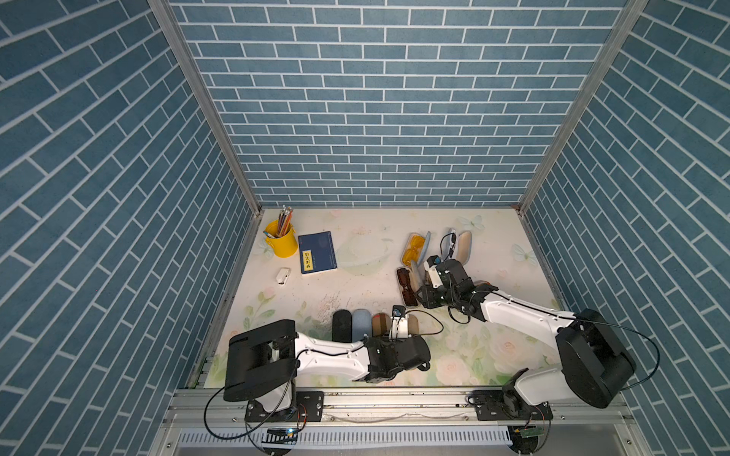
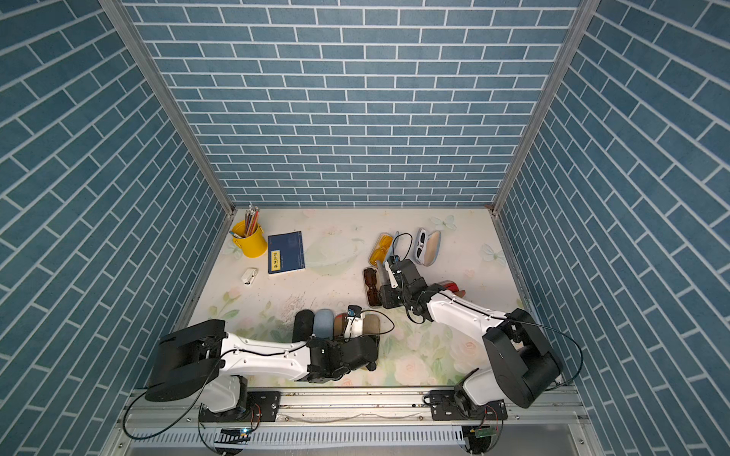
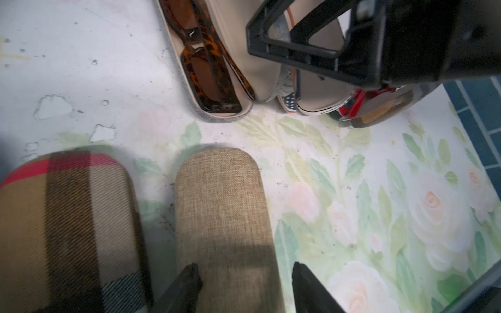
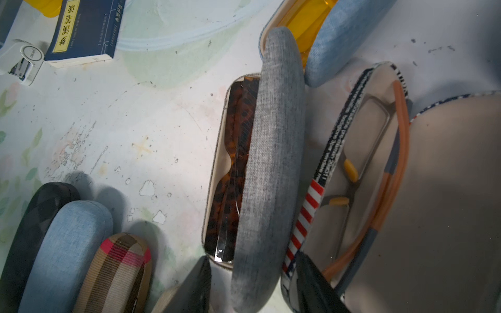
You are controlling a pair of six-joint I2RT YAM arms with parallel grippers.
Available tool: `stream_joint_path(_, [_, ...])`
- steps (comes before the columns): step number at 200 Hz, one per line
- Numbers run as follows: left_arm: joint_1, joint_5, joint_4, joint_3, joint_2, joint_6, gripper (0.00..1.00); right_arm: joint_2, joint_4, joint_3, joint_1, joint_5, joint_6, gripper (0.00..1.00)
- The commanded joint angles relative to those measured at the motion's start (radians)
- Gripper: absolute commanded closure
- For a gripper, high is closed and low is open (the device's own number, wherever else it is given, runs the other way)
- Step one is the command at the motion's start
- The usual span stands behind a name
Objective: Close the glasses case
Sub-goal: Adjust the glasses case at the center of the board.
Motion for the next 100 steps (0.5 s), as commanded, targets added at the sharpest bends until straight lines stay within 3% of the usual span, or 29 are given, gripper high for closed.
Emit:
stream_joint_path(1, [0.008, -0.013, -0.106, -0.03, -0.008, -0.016, 0.39, 0.019, -0.012, 0.035, 0.0, 0.032, -0.034, 0.52])
stream_joint_path(100, [0.009, 0.009, -0.069, -0.047, -0.147, 0.004, 0.38, 0.048, -0.024, 0.063, 0.017, 0.09, -0.052, 0.69])
